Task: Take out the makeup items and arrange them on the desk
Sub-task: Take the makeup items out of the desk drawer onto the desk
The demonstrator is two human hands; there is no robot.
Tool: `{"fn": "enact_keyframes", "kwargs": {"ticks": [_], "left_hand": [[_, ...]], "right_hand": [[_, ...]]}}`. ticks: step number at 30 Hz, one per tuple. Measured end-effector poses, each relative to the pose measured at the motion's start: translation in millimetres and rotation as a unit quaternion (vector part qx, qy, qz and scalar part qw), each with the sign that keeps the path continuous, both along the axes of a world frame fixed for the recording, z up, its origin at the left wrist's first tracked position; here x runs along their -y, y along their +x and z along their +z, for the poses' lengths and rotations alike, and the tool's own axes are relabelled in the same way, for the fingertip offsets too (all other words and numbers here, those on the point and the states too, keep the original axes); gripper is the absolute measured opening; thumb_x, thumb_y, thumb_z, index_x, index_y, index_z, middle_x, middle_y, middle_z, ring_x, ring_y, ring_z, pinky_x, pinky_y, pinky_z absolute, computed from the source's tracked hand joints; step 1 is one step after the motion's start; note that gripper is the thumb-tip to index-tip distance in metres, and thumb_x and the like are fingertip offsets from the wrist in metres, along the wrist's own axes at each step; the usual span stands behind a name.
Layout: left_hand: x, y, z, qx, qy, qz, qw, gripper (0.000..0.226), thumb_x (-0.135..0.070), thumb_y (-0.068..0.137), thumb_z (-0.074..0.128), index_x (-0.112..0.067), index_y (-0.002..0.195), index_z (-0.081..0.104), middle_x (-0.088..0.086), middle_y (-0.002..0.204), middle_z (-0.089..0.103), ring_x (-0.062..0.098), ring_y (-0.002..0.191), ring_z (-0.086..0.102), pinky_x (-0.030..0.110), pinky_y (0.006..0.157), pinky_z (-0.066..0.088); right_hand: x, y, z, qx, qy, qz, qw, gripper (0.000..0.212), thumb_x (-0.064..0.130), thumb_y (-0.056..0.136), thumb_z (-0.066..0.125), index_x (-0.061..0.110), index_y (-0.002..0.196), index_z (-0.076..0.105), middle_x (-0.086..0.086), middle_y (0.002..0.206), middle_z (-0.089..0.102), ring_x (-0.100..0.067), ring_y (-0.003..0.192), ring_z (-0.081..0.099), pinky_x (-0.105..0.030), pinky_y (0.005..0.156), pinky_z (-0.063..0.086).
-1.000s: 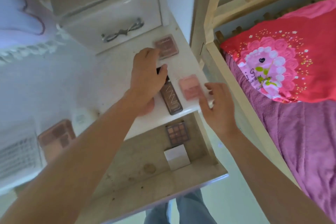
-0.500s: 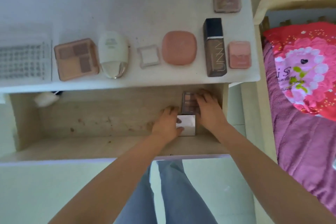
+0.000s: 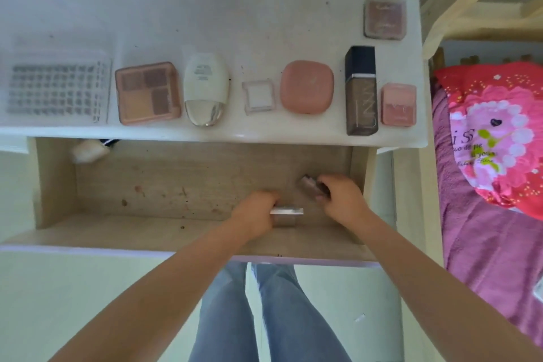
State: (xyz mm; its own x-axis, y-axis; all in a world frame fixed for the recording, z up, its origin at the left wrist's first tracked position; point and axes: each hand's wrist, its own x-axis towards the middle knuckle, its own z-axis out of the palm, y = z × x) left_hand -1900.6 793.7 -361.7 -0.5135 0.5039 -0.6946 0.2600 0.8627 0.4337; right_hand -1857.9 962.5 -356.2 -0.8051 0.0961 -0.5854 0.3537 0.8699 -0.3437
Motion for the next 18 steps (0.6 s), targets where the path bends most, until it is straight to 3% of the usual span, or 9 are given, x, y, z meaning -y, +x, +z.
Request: {"fn": "enact_keyframes", "kwargs": {"ticks": [4, 7, 10, 13, 15, 18], "left_hand": [[15.0, -23.5, 54.1, 0.007, 0.056, 0.017, 0.998, 0.019, -0.015, 0.086, 0.059, -0.01, 0.104, 0.061, 0.006, 0.102, 0.065, 0.02, 0.095, 0.058, 0.018, 0.068, 0.032], [19.3, -52.3, 103.3, 0.018, 0.141, 0.117, 0.983, 0.017, -0.014, 0.085, 0.062, -0.02, 0.101, 0.065, -0.01, 0.088, 0.061, 0.007, 0.079, 0.056, 0.014, 0.072, 0.039], [14.3, -85.9, 136.3, 0.02, 0.273, 0.252, 0.928, 0.021, -0.003, 0.082, 0.063, -0.023, 0.086, 0.063, -0.023, 0.065, 0.06, -0.007, 0.062, 0.056, 0.005, 0.064, 0.04], [-1.4, -127.3, 146.1, -0.031, 0.351, 0.353, 0.867, 0.025, 0.007, 0.083, 0.058, -0.009, 0.102, 0.059, -0.018, 0.036, 0.047, -0.006, 0.039, 0.045, 0.001, 0.046, 0.034], [-14.3, -157.9, 146.7, -0.05, 0.364, 0.392, 0.843, 0.021, 0.003, 0.085, 0.058, -0.007, 0.103, 0.059, -0.014, 0.037, 0.047, -0.005, 0.036, 0.044, 0.003, 0.044, 0.036], [-30.8, -200.5, 138.3, -0.062, 0.34, 0.413, 0.843, 0.019, -0.004, 0.086, 0.06, 0.0, 0.105, 0.063, -0.005, 0.057, 0.049, -0.005, 0.039, 0.048, 0.004, 0.042, 0.04]], "right_hand": [[-4.7, 4.2, 51.7, -0.09, -0.112, -0.1, 0.985, 0.034, 0.01, 0.083, 0.062, 0.012, 0.116, 0.058, 0.003, 0.1, 0.058, -0.012, 0.093, 0.052, -0.01, 0.07, 0.033], [-13.1, -11.4, 96.1, -0.17, -0.248, -0.239, 0.923, 0.036, -0.003, 0.075, 0.067, 0.024, 0.096, 0.054, 0.013, 0.088, 0.057, 0.004, 0.076, 0.057, 0.0, 0.066, 0.042], [-26.1, -47.2, 128.8, -0.249, -0.336, -0.312, 0.853, 0.043, -0.01, 0.074, 0.064, 0.029, 0.08, 0.047, 0.013, 0.072, 0.062, 0.01, 0.063, 0.06, -0.005, 0.059, 0.047], [-36.8, -97.3, 149.8, -0.304, -0.326, -0.333, 0.831, 0.036, -0.006, 0.077, 0.064, 0.026, 0.076, 0.049, 0.012, 0.068, 0.062, 0.008, 0.06, 0.06, -0.01, 0.059, 0.049], [-43.0, -132.3, 154.4, -0.315, -0.316, -0.343, 0.826, 0.031, -0.003, 0.079, 0.063, 0.026, 0.077, 0.054, 0.009, 0.077, 0.06, 0.002, 0.068, 0.06, -0.017, 0.066, 0.051], [-50.2, -177.5, 144.1, -0.286, -0.276, -0.348, 0.849, 0.019, -0.001, 0.08, 0.062, 0.013, 0.093, 0.065, 0.002, 0.088, 0.063, -0.011, 0.08, 0.057, -0.028, 0.083, 0.048]]}}
